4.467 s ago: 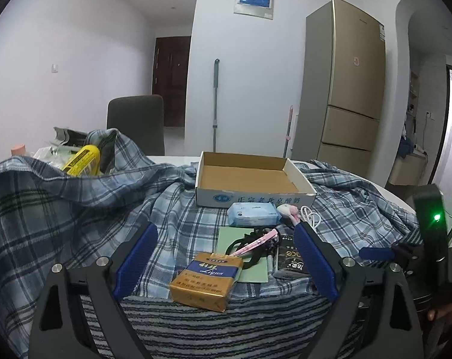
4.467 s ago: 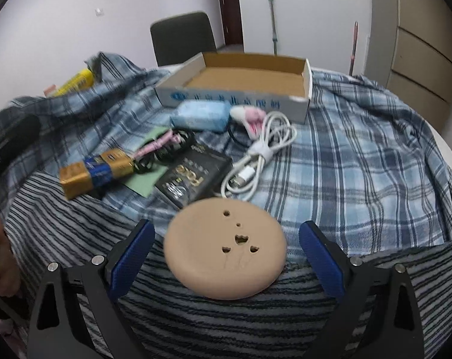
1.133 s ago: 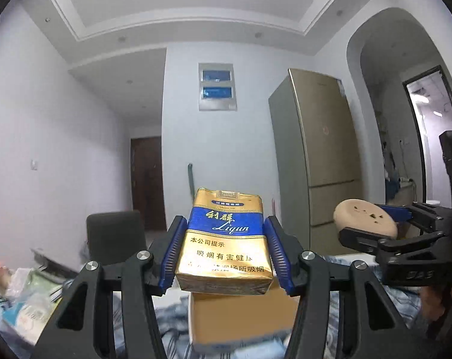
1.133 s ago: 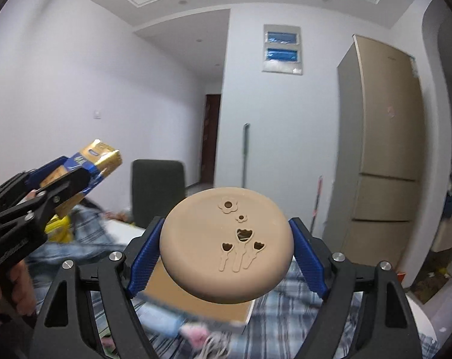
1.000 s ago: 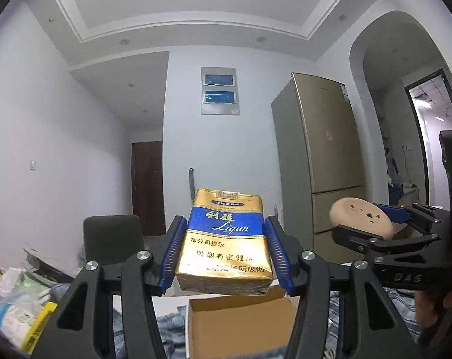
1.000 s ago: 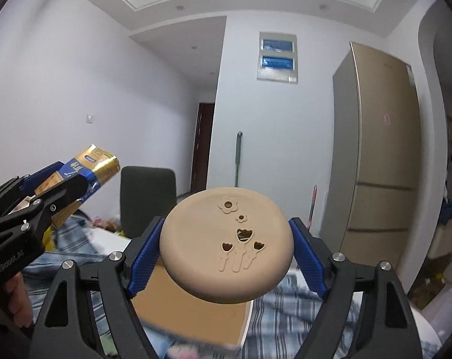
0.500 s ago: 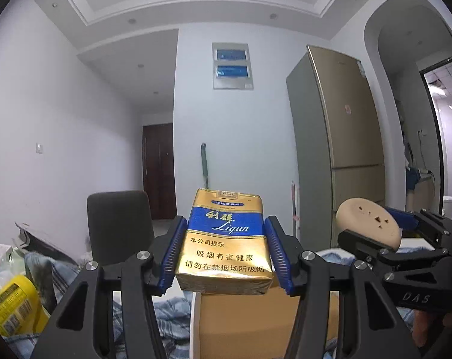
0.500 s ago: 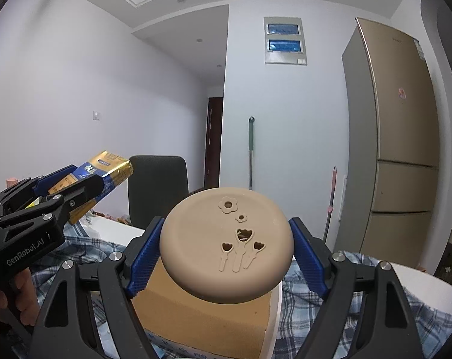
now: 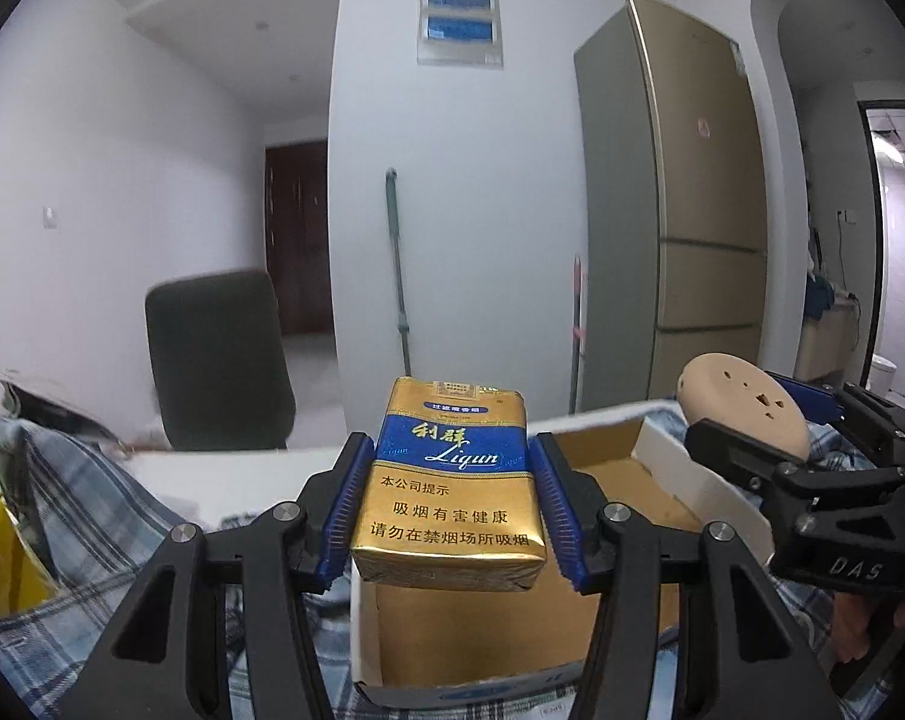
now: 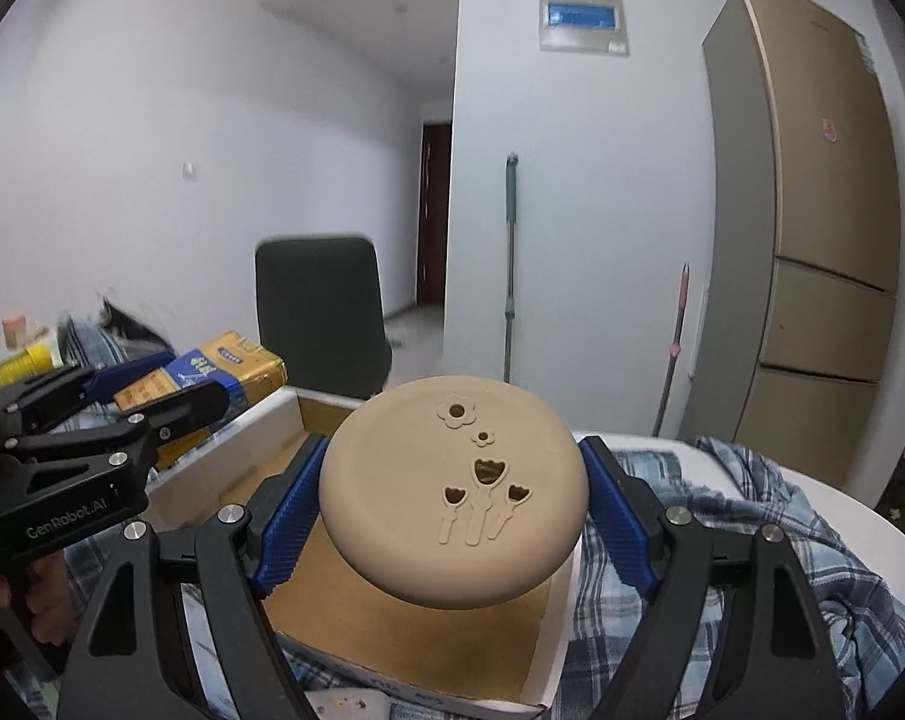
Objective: Organize soft objects
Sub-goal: 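Carry the cigarette pack and beige disc over the cardboard box with both tools, then open both tools to drop the pack and disc into the box, then withdraw both tools and move the left tool toward the green card, then close the left tool on the black hair ties and pink clip, then close the right tool on the black 'face' tissue pack while left holds the ties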
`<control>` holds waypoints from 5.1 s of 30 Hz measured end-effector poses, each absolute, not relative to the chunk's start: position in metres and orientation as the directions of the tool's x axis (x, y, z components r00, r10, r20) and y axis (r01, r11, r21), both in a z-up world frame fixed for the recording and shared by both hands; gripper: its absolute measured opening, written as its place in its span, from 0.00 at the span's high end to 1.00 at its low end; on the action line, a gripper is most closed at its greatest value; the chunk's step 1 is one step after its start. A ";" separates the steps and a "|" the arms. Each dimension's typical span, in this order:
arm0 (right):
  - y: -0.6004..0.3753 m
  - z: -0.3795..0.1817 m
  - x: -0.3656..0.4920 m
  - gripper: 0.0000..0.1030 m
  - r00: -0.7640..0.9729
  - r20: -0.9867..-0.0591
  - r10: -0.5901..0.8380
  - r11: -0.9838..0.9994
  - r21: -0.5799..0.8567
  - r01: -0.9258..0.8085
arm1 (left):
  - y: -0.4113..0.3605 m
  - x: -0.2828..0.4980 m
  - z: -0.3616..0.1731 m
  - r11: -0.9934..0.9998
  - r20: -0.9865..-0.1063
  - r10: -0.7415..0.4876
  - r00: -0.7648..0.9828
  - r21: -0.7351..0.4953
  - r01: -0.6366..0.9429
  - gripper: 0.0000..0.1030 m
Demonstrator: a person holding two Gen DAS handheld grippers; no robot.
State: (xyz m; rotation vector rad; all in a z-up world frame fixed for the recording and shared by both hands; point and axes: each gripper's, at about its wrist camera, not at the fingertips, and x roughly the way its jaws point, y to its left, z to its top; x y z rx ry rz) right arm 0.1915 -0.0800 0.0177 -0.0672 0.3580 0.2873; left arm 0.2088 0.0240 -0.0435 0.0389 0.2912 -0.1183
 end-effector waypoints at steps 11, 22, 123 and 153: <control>-0.089 0.012 0.205 0.21 0.876 -0.399 0.269 0.959 0.023 -0.284 | 0.021 0.213 -0.045 0.991 -0.314 -0.116 0.942 0.029 0.131 0.46; -0.086 0.012 0.206 0.08 0.873 -0.398 0.282 0.955 0.024 -0.297 | 0.029 0.213 -0.046 0.995 -0.305 -0.096 0.947 -0.001 0.100 0.13; -0.131 0.051 0.059 0.00 0.879 -0.330 0.344 0.938 0.067 -0.341 | -0.026 0.124 -0.090 0.908 -0.862 -0.188 0.470 0.029 0.418 0.63; -0.071 0.014 0.092 0.00 0.542 -0.695 0.472 0.788 0.057 -0.613 | -0.005 0.057 -0.026 0.939 -0.533 -0.278 0.799 0.022 0.342 0.86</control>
